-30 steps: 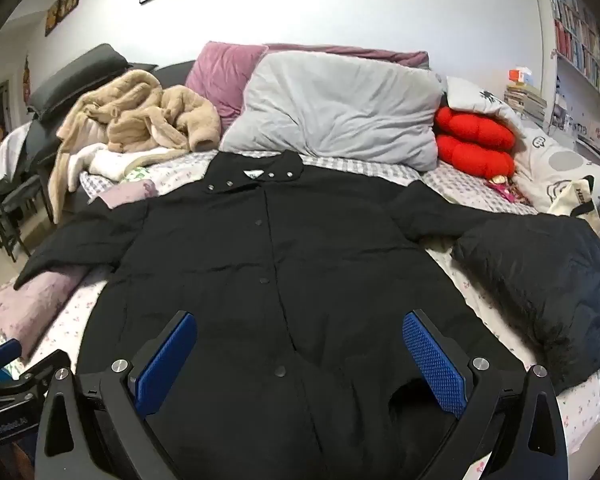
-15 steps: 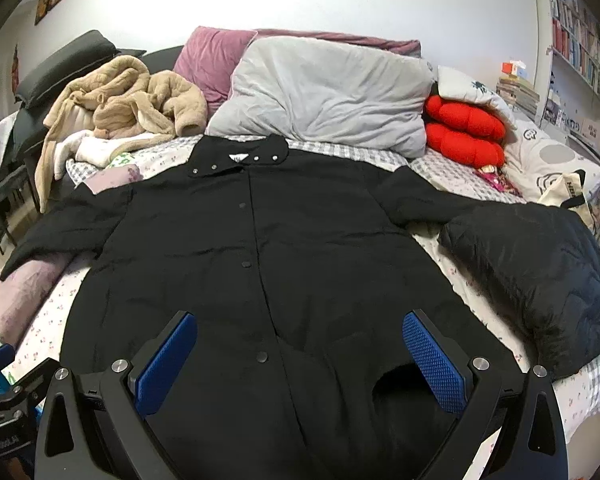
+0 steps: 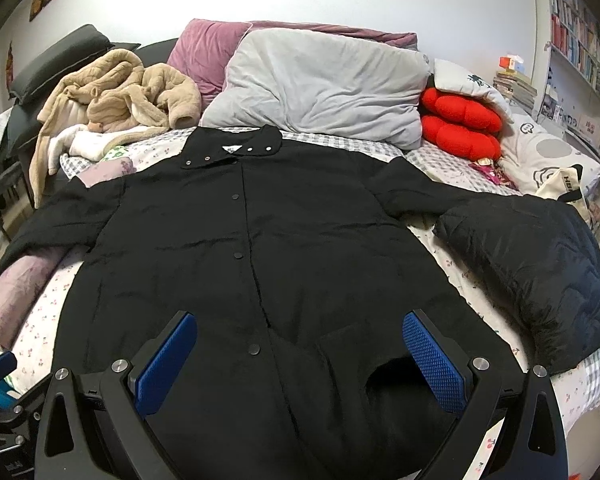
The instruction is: Fold large clothes
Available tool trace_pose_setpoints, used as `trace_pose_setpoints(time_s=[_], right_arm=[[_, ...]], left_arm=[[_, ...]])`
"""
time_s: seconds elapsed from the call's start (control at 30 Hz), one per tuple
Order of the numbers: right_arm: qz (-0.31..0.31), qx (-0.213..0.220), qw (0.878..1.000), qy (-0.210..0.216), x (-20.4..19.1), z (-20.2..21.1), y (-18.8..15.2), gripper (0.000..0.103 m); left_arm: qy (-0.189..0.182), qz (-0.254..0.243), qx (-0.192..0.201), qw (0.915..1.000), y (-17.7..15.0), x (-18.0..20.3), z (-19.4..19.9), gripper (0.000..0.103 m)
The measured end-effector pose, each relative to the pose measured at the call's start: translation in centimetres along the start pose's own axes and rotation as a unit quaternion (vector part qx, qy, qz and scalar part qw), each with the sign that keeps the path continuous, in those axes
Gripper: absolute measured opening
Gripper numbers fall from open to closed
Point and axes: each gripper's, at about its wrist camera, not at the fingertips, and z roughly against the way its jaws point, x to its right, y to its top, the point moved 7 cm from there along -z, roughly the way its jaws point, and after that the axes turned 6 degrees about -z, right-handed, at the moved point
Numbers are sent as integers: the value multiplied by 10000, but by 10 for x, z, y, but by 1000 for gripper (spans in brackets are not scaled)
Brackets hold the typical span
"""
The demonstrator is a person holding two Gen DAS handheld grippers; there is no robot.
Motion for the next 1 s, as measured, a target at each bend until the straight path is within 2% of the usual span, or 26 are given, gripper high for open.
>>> trace_pose_setpoints(time_s=[0.4,0.57,0.83,1.0], right_arm=[[74,-38,10000,-1,1,-3,-4,103],[143,-202,9995,-209,15,-9,-13,103],[-889,-562,9933,-468,103,-13,-27,103],[-1824,-842,9792,-267,148,-16,-39,103]], left_arm=[[61,-115,16,9999,-3,0,-1,103],[23,-94,-59,9999,-8,-4,-2,103],[89,-26,-268,9996,-29,-23,-6,103],[289,98,-384,9988,-43,-42,-9,103]])
